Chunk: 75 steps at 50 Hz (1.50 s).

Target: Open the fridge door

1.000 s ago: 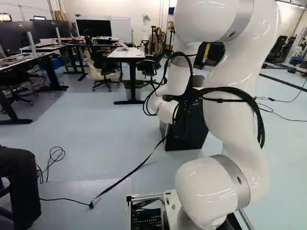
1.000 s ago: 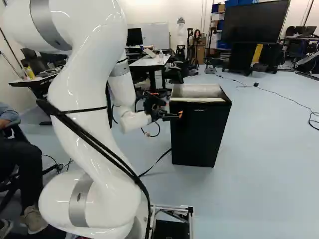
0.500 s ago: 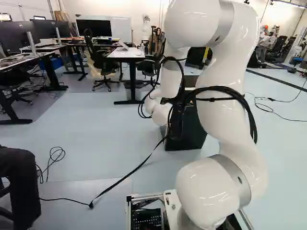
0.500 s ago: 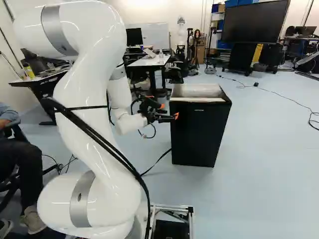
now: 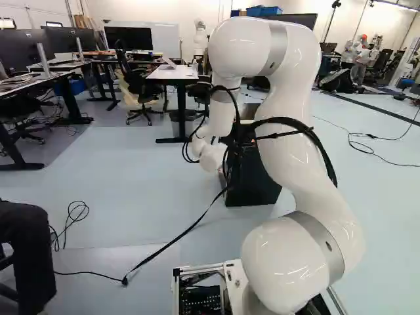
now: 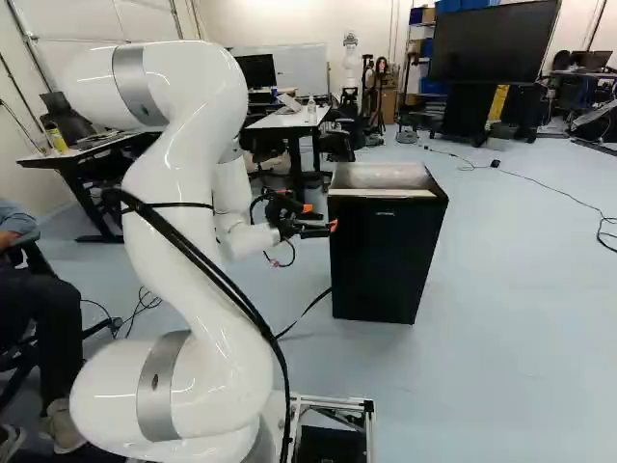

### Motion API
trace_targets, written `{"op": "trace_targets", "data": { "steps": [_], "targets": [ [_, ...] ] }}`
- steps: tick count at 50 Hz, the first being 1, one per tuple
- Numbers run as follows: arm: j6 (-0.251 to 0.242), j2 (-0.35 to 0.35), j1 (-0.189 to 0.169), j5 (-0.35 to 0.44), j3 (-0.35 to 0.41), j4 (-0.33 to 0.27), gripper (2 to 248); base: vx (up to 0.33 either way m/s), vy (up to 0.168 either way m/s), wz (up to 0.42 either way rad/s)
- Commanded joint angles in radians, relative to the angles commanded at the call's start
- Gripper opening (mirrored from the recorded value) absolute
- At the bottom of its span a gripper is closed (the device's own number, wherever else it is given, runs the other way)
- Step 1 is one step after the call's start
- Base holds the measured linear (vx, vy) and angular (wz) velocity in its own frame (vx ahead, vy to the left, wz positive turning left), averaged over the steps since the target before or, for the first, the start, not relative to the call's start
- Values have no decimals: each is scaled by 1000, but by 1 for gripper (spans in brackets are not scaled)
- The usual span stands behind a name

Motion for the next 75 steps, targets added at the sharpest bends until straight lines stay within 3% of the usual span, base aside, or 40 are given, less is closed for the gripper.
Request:
{"op": "trace_targets", "data": {
  "steps": [20,39,75],
  "targets": [
    [0,-69,19,17,-112,50,247,0,0,0],
    [0,-122,3,33,-203,98,247,0,0,0],
    [0,-151,-43,37,-252,119,247,0,0,0]
  ]
}}
